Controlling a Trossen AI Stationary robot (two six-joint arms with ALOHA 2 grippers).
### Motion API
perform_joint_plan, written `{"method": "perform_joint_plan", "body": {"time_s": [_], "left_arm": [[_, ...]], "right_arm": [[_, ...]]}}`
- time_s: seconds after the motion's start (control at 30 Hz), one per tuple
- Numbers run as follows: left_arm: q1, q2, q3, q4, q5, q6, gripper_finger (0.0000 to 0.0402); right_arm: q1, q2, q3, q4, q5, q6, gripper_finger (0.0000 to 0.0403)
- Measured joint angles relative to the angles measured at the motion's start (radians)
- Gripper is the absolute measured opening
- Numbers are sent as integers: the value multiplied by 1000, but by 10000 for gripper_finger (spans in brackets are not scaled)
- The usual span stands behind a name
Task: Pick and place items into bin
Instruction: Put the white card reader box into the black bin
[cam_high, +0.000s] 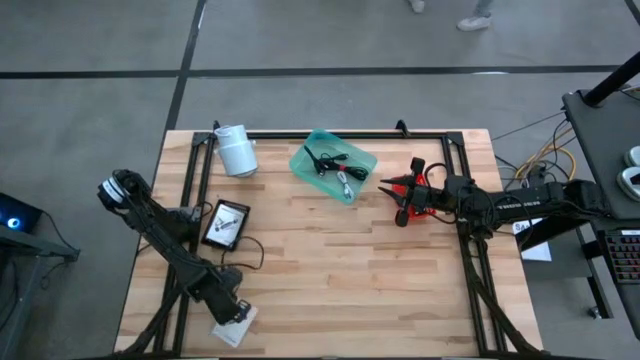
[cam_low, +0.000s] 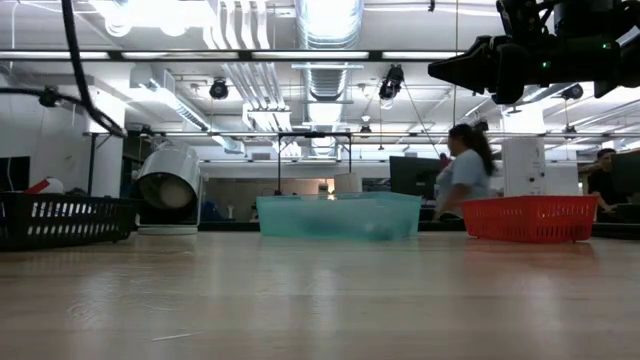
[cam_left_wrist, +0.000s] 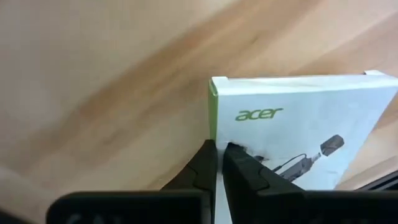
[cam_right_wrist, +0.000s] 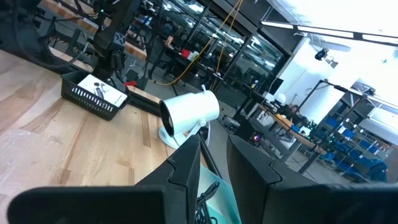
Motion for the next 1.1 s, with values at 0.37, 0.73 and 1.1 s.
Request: {"method": "perform_joint_plan", "body": {"time_s": [0.37, 0.73, 1.1], "left_arm": [[69, -136, -1, -24, -522, 277, 0], [334, -177, 89, -169, -598, 552, 0], [466, -176, 312, -536, -598, 598, 0]], "right_arm": [[0, 0, 0, 0, 0, 3, 68], [0, 0, 0, 0, 0, 3, 68], [0, 0, 0, 0, 0, 2, 68]]}}
